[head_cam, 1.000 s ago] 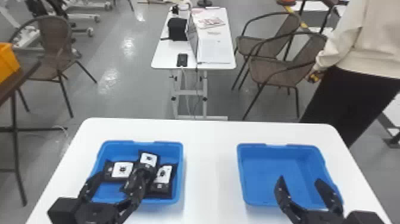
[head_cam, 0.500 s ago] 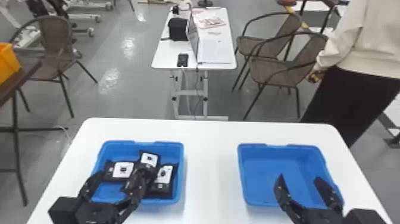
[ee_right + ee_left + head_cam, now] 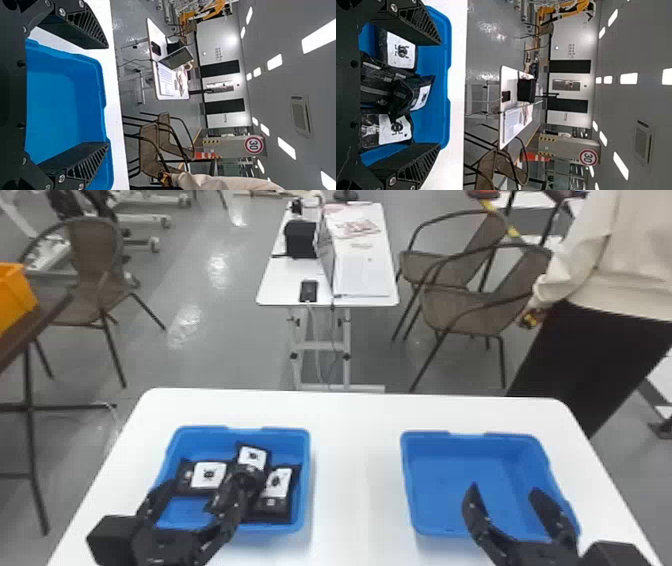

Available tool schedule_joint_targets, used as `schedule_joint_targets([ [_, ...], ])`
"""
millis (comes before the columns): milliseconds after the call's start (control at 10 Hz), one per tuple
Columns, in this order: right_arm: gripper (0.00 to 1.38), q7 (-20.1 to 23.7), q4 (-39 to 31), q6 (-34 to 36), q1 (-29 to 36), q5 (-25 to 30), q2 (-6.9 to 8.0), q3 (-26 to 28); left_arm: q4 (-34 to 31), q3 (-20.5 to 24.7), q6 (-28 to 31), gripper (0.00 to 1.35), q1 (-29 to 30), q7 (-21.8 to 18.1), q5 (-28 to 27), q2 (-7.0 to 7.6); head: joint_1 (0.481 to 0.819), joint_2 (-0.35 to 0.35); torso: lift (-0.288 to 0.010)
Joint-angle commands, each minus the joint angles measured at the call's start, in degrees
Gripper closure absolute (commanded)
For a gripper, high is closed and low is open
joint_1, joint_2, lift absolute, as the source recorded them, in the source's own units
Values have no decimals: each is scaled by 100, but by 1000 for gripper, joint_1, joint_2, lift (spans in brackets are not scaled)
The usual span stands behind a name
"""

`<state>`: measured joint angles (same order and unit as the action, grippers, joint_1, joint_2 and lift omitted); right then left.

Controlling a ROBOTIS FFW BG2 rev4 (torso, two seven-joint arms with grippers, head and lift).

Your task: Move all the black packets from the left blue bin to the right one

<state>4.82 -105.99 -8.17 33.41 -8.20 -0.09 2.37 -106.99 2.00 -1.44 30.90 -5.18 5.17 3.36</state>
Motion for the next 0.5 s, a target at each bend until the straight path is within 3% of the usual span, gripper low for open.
schedule_joint_targets([
  [0,154,2,17,0,-1,-24,14,0,12,55,522,121,-234,-18,-51,-29,695,-2,0],
  [300,154,10,79,0,-54,-112,0,-62,117,213,2386,121,-1148,-633,-306,-64,695,-1,0],
  [400,154,10,105,0,-89,-147,-35,-97,214,169,2684,117,-1420,-721,-552,-73,695,-2,0],
])
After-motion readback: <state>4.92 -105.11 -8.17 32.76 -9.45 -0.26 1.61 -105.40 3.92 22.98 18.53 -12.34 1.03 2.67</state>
